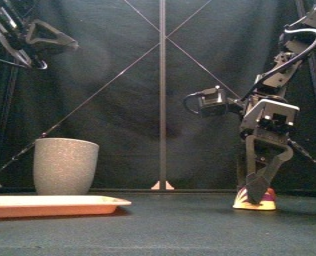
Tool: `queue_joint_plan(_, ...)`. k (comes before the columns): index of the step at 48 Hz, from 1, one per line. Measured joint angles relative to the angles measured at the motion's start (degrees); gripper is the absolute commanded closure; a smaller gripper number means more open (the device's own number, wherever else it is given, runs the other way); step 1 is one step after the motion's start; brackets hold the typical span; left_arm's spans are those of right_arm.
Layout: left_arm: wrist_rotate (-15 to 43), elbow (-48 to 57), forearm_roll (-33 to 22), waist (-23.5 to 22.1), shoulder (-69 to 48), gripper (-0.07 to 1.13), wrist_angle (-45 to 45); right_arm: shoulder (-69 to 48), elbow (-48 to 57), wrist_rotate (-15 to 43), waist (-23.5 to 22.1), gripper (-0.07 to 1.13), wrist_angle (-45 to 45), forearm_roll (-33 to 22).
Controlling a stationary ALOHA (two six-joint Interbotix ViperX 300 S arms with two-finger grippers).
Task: Pick the onion then place it in the grey bowl
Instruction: Place onion in the grey bowl
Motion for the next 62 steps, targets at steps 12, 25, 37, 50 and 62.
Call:
queue_joint_plan(12, 0.0, 0.09, 0.0, 0.35, 0.0, 0.94, 0.09, 0.09, -0.53, 0.0, 0.0, 0.29, 1.14, -0.44)
queue_joint_plan(25, 0.0, 0.0, 0.0, 0.53, 0.0, 0.94, 0.0, 0.09, -3.6, 0.0, 0.44, 0.29, 4.04, -2.72)
queue_joint_plan(37, 0.0, 0.44, 0.0, 0.62, -0.09, 0.94, 0.09, -1.58, -7.73, -0.09, 0.18, 0.29, 5.45, -6.5)
queue_joint_plan(50, 0.09, 0.35, 0.09, 0.88, 0.0, 0.94, 0.0, -1.85, -16.0, -0.44, -3.34, 0.29, 0.62, -13.97)
queue_joint_plan(62, 0.09, 0.35, 0.0, 0.97, -0.09, 0.94, -0.09, 2.72, -24.87, -0.53, -8.09, 0.29, -9.93, -20.92)
